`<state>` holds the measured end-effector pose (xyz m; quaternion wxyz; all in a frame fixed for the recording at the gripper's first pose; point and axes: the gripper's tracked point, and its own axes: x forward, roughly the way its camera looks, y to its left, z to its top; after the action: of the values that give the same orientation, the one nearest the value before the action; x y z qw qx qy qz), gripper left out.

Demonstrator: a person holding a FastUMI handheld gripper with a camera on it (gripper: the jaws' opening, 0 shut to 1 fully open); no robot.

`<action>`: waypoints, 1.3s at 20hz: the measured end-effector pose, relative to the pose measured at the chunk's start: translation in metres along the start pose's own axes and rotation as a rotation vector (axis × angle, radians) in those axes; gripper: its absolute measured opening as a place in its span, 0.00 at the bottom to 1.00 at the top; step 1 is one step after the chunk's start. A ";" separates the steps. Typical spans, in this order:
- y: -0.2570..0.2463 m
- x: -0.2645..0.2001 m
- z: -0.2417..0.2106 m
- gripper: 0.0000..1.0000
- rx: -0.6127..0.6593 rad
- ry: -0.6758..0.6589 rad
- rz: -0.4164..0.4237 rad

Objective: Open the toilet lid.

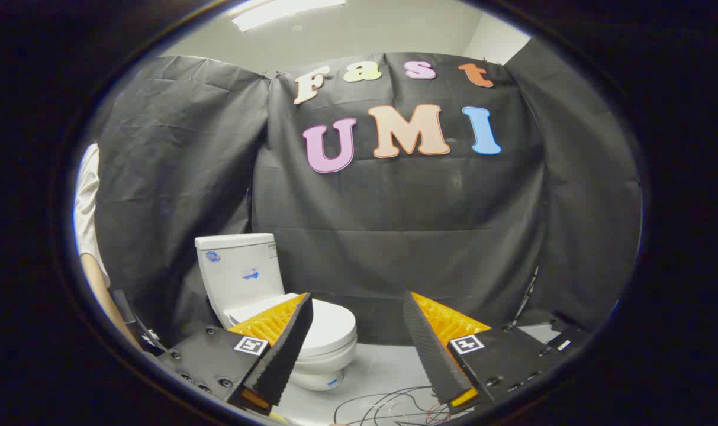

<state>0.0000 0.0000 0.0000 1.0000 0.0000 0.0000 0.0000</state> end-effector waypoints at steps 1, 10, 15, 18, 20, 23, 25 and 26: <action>0.000 0.004 0.000 0.96 0.000 0.003 -0.001; 0.006 0.057 0.017 0.96 -0.058 -0.049 -0.035; 0.006 0.073 0.016 0.96 -0.036 -0.059 -0.139; 0.015 0.081 0.013 0.96 -0.013 -0.103 -0.203; 0.015 0.083 0.007 0.96 -0.006 -0.097 -0.277; 0.029 0.087 0.006 0.91 -0.032 -0.101 -0.326; 0.035 0.089 0.006 0.91 -0.055 -0.105 -0.359; 0.036 0.089 0.006 0.90 -0.059 -0.111 -0.381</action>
<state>0.0894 0.0362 0.0058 0.9800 -0.0295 -0.0553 -0.1890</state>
